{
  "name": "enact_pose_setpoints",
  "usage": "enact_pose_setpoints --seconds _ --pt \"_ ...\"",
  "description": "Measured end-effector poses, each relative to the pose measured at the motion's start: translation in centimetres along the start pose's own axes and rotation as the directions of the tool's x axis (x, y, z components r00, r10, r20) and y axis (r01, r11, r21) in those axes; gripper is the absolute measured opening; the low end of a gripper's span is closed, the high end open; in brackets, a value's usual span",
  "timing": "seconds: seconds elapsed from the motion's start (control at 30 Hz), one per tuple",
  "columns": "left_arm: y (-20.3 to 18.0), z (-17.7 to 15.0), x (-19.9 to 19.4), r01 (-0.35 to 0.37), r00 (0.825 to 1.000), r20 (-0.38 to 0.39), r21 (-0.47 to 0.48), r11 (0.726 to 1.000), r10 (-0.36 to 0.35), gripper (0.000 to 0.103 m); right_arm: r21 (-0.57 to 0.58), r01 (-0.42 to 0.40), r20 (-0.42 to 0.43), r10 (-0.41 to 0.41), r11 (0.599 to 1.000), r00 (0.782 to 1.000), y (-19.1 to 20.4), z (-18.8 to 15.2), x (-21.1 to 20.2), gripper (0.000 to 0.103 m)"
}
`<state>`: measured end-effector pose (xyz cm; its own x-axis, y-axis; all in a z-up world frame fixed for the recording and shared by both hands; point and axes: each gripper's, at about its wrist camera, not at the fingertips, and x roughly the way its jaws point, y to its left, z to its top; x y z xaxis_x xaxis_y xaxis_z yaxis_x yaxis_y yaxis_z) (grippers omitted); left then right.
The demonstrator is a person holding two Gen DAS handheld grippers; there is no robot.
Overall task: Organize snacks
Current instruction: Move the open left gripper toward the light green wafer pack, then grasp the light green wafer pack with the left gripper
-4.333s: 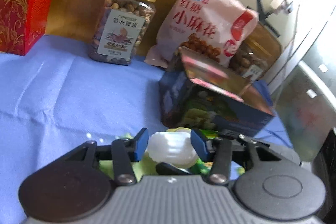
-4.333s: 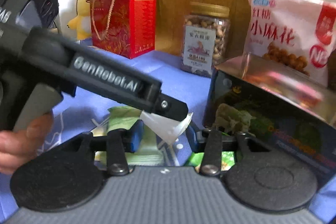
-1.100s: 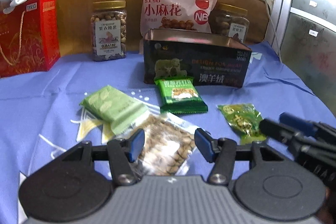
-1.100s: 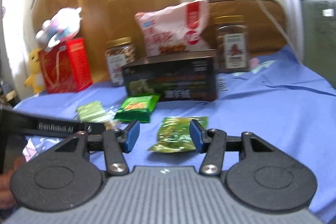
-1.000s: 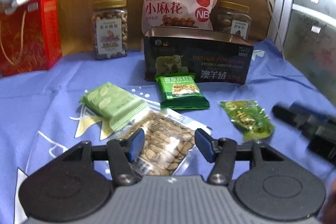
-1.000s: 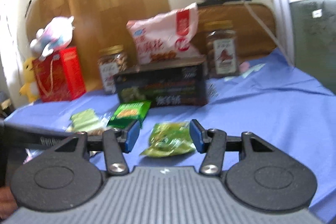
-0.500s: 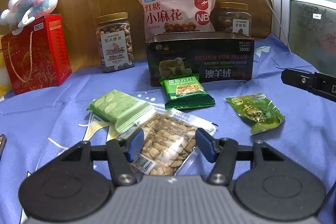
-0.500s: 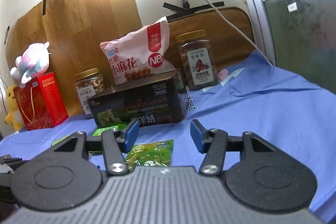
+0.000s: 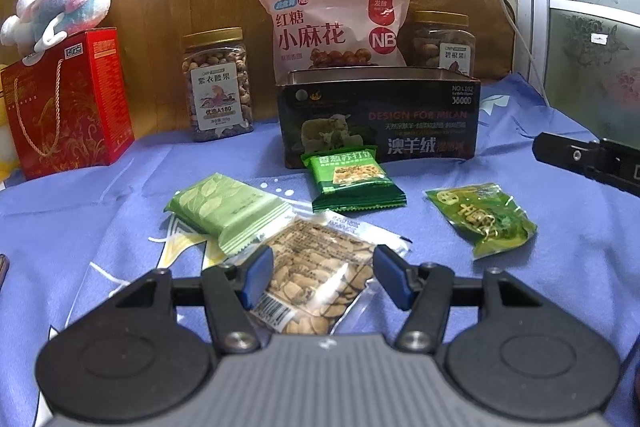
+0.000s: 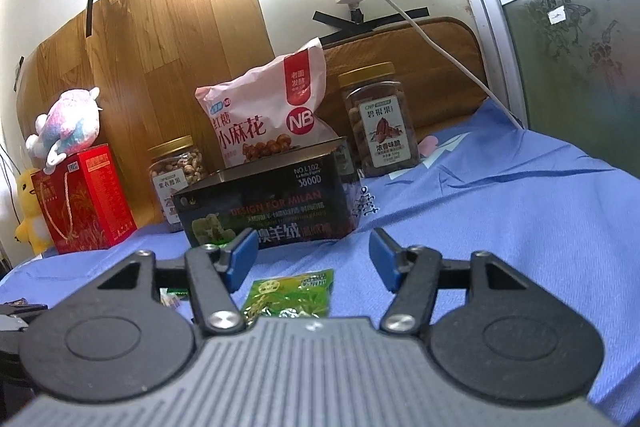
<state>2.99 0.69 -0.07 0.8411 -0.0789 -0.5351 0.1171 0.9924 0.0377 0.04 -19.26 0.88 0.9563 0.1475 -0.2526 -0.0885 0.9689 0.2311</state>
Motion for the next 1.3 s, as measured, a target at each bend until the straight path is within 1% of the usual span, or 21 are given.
enact_pose_setpoints --seconds 0.5,0.73,0.87,1.0,1.07,1.13,1.17,1.2,1.23,1.3 --pt "0.2 -0.1 -0.4 0.001 1.0 0.017 -0.005 1.0 -0.001 0.057 -0.007 -0.008 -0.007 0.008 1.0 1.0 0.1 0.0 0.0 0.064" --pt "0.3 -0.1 -0.3 0.012 1.0 0.018 -0.011 1.0 -0.012 0.058 -0.015 -0.008 -0.024 0.008 1.0 1.0 0.2 0.0 0.2 0.065" --pt "0.5 -0.1 -0.2 0.017 1.0 0.017 -0.022 1.0 -0.017 0.058 -0.017 -0.015 -0.042 0.015 1.0 0.999 0.3 0.0 0.5 0.067" --pt "0.9 -0.2 -0.8 0.036 0.998 0.046 -0.039 0.999 -0.035 0.058 -0.034 -0.031 -0.06 0.029 0.999 0.998 0.5 -0.1 0.7 0.067" --pt "1.4 -0.3 -1.4 0.064 0.996 0.073 -0.053 0.997 -0.06 0.059 -0.036 -0.039 -0.059 0.037 0.999 0.998 0.5 -0.1 0.7 0.068" --pt "2.3 -0.3 -2.1 0.11 0.991 0.08 -0.074 0.991 -0.104 0.064 -0.036 -0.043 -0.068 0.04 0.998 0.997 0.6 -0.1 0.8 0.068" --pt "2.9 -0.3 -2.4 0.124 0.99 0.074 -0.085 0.989 -0.118 0.068 -0.04 -0.05 -0.077 0.046 0.998 0.996 0.5 -0.1 0.8 0.069" --pt "3.6 -0.3 -2.6 0.134 0.989 0.068 -0.091 0.987 -0.128 0.07 -0.048 -0.06 -0.089 0.056 0.997 0.994 0.6 0.0 0.9 0.068" --pt "4.3 -0.2 -2.9 0.137 0.989 0.064 -0.096 0.986 -0.131 0.07 -0.062 -0.071 -0.1 0.064 0.996 0.993 0.9 0.0 1.1 0.068" --pt "6.4 0.0 -3.3 0.117 0.992 0.055 -0.113 0.987 -0.111 0.07 -0.09 -0.105 -0.125 0.093 0.99 0.988 1.5 0.0 1.2 0.068"
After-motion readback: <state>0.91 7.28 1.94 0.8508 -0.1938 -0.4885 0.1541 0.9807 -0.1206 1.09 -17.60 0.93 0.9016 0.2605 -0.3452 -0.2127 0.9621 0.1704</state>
